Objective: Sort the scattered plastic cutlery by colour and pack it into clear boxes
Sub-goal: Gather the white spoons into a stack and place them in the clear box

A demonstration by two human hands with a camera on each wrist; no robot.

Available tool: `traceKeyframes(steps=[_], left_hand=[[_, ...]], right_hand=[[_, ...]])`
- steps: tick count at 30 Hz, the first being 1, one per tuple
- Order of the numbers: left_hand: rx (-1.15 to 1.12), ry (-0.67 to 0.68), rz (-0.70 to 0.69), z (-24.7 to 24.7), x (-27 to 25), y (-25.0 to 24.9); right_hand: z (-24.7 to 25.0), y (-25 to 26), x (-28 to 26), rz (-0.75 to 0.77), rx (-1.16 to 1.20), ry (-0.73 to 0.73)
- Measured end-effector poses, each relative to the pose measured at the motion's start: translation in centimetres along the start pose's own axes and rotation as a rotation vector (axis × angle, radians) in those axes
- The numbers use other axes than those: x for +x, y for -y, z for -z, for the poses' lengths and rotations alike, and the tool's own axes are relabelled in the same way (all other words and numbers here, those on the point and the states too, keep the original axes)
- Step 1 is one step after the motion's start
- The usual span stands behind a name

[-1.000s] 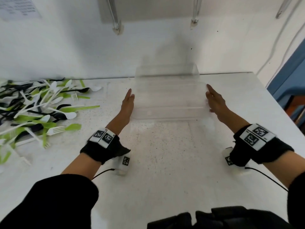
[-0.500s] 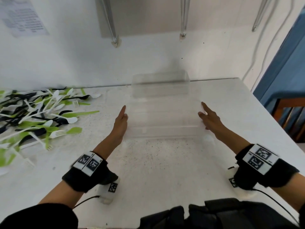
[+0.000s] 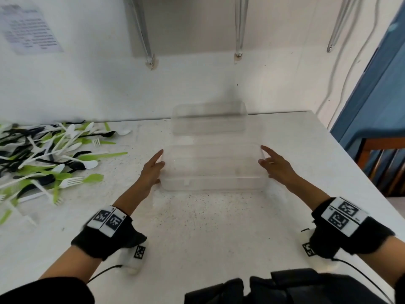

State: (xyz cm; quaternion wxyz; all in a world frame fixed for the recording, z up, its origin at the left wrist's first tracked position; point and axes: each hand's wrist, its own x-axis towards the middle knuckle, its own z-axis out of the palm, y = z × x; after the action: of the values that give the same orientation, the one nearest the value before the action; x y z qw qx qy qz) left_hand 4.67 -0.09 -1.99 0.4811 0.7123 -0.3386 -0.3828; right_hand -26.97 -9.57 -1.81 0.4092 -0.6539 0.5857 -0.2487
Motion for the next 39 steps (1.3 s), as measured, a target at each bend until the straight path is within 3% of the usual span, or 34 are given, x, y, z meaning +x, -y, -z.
traceKeyframes(steps=[2,7,13,17,26,33,39], left_hand=[[0.108,-0.073,-0.056,0.1,0.3,-0.2],[0.24,-0.154,-0.221,-0.5,0.1,-1.4],[0.131,-0.138,-0.295,0.2,-1.4,-3.3],[0.127,-0.22,-0.292,2.6,-2.6,-3.4],[0.079,-0.339,-0.226,13.6,-4.9,-0.5],[0.093,-0.33,-0.169,24.7,-4.0,2.6],[0.134,-0.3,-0.135,31.2,-0.6,5.3]], right_hand=[[-0.1,0.1,0.2,0.103,-0.184,-0.103],[-0.3,2.0,0.3,0.362,-0.251,-0.222],[-3.4,6.7,0.4,0.539,-0.056,-0.076],[-7.6,10.2,-0.2,0.64,-0.03,0.058],[-19.6,17.3,-3.0,0.729,0.042,0.299],[-28.7,21.6,-3.8,0.669,0.035,0.358],[-34.5,24.6,-2.3,0.594,-0.065,0.356]])
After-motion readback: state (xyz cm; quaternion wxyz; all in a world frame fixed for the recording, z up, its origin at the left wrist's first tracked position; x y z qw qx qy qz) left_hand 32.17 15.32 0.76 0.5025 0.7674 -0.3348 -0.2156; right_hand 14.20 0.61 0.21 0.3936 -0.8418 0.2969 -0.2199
